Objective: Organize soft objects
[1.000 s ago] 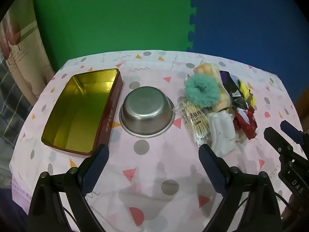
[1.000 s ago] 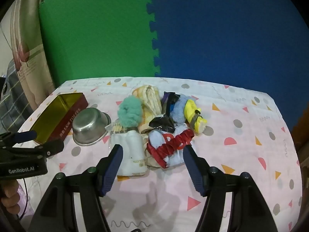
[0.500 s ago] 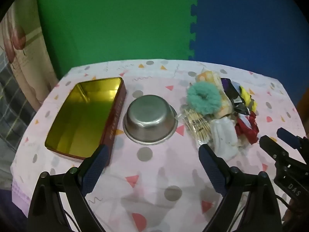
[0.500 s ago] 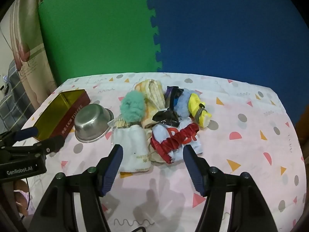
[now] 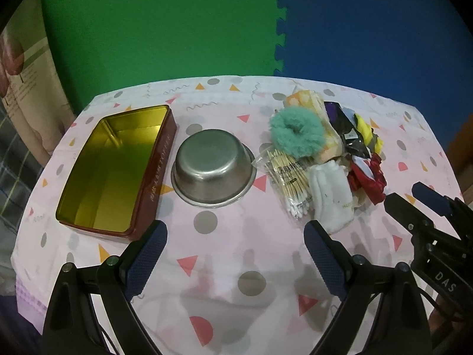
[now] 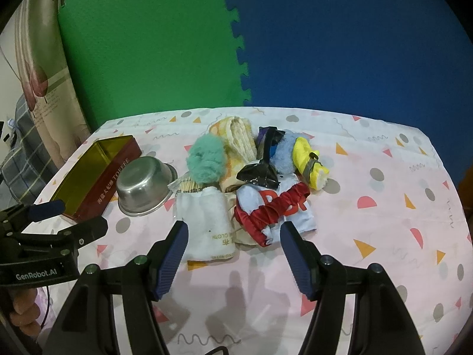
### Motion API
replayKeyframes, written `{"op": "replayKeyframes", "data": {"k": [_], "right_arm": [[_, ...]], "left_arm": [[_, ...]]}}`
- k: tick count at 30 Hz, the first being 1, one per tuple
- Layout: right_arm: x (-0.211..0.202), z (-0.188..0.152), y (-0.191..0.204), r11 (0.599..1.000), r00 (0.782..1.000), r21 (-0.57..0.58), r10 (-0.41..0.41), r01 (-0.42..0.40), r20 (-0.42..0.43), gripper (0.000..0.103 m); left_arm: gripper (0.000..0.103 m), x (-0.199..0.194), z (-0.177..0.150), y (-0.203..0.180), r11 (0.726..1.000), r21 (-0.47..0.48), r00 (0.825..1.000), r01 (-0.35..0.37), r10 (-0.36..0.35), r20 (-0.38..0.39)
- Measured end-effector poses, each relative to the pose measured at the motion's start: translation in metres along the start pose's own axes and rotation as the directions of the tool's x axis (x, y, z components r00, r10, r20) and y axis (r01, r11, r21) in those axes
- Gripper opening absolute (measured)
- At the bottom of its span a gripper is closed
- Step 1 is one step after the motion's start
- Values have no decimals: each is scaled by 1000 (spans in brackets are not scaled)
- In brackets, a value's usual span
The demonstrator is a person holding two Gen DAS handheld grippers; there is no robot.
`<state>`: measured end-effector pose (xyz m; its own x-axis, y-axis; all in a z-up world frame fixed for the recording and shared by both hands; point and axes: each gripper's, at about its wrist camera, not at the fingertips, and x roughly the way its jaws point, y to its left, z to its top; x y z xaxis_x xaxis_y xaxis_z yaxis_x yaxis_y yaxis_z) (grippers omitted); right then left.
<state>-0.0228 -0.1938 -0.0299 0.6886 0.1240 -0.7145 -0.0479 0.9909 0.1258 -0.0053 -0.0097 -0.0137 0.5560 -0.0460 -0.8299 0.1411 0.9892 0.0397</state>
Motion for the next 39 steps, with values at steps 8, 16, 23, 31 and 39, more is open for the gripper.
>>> {"op": "replayKeyframes", "data": {"k": [8, 16, 23, 31, 39], "right_arm": [[2, -2, -3, 1000, 1000, 11, 8, -8, -9, 66], [2, -3, -4, 1000, 1000, 10, 9, -9, -11, 66], [2, -4, -4, 1000, 1000, 11, 10, -10, -12, 66], [1, -4, -2, 1000, 1000, 12, 13, -12, -10, 66], [1, -3, -1, 1000, 1000, 10, 11, -11, -12, 66]], "left_arm": [[92, 4, -2, 1, 1000, -7, 1000, 3, -3, -20], [92, 5, -2, 0, 1000, -5, 1000, -1, 1, -20], [92, 6, -3, -1, 1000, -5, 1000, -4, 4, -24], [92, 7, -3, -1, 1000, -5, 1000, -6, 6, -26], [92, 7, -4, -2, 1000, -3, 1000, -8, 8, -27]]}}
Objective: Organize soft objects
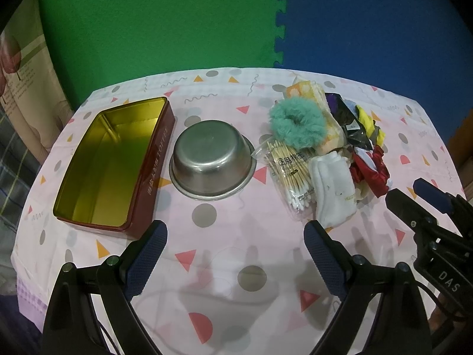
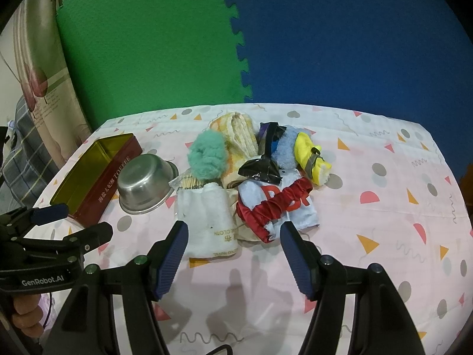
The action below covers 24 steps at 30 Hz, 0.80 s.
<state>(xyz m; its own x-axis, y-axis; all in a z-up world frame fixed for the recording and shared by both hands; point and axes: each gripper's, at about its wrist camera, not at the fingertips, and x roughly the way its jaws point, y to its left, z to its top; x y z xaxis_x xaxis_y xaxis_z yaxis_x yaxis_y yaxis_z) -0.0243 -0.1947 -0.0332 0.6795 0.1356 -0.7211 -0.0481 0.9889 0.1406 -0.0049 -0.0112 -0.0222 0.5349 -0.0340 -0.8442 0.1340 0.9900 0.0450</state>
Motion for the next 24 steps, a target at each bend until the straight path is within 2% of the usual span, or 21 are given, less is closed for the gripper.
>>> {"op": "replayKeyframes", "data": {"k": [24], "right_arm": [[2, 1, -4, 1000, 1000, 5, -3, 3, -5, 66]], "left_arm": [[92, 4, -1, 4, 1000, 3, 1000, -12, 12, -3]]}}
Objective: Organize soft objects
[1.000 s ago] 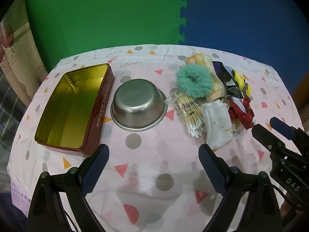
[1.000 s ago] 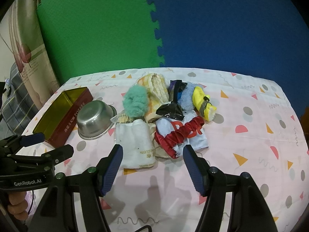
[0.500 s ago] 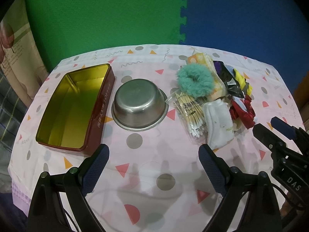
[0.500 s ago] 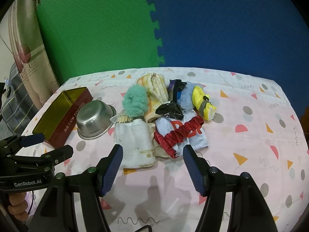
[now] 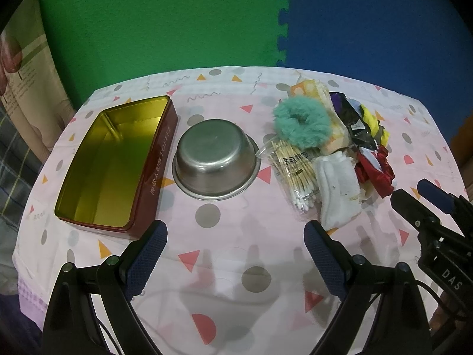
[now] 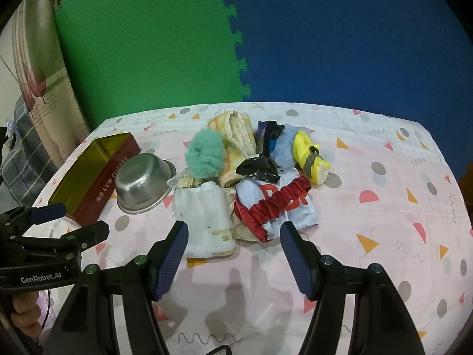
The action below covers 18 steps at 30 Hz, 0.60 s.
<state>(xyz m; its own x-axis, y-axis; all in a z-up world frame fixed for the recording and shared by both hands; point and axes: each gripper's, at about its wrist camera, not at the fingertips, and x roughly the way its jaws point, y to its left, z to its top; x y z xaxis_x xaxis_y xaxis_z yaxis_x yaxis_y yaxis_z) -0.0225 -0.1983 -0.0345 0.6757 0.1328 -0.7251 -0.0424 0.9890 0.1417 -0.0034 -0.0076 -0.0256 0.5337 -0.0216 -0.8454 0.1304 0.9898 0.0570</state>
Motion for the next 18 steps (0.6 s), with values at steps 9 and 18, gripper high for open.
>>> {"op": "replayKeyframes", "data": {"k": [9, 18], "right_arm": [[13, -1, -12, 1000, 1000, -2, -22, 22, -12, 66], [31, 1, -21, 999, 999, -9, -31, 31, -20, 66]], "left_arm": [[92, 8, 0, -1, 1000, 4, 1000, -4, 4, -14], [92, 21, -1, -1, 1000, 9, 999, 3, -3, -33]]}}
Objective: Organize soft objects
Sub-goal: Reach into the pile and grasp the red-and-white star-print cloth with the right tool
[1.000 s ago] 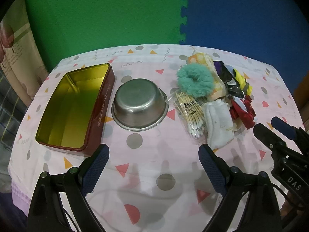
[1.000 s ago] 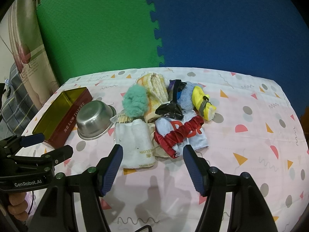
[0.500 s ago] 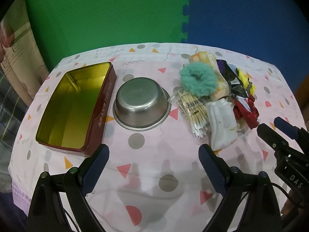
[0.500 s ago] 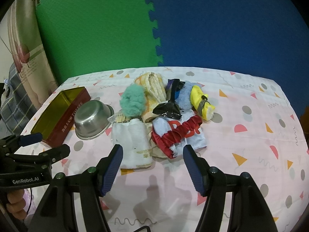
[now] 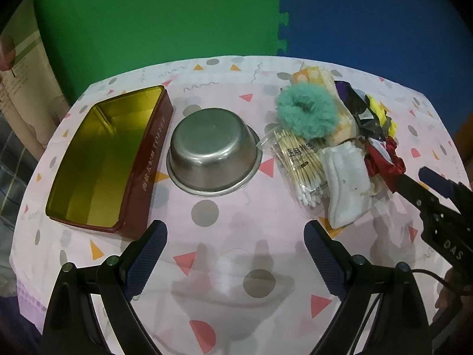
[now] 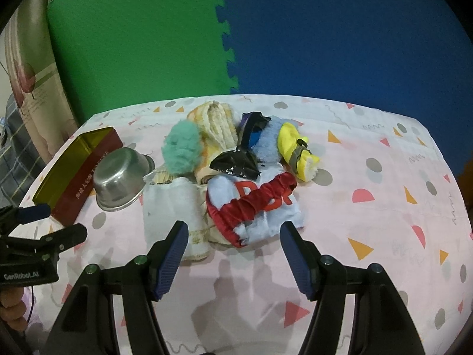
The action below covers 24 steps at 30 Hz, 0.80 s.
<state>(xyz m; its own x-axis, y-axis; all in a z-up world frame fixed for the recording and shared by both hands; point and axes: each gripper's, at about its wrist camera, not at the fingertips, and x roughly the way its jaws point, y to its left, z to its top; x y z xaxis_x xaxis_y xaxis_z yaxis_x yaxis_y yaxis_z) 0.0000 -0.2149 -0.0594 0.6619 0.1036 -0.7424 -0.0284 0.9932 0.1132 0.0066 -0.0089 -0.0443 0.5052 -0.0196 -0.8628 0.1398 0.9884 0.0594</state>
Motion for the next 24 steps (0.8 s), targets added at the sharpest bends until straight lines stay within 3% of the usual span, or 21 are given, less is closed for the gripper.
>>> {"op": "replayKeyframes", "data": {"k": [15, 24], "right_arm": [[53, 26, -3, 999, 999, -18, -44, 43, -31, 66], [64, 18, -22, 999, 997, 12, -44, 45, -64, 66]], "left_arm": [[93, 20, 4, -5, 1000, 19, 1000, 20, -20, -17], [92, 28, 7, -12, 999, 30, 999, 25, -24, -26]]}}
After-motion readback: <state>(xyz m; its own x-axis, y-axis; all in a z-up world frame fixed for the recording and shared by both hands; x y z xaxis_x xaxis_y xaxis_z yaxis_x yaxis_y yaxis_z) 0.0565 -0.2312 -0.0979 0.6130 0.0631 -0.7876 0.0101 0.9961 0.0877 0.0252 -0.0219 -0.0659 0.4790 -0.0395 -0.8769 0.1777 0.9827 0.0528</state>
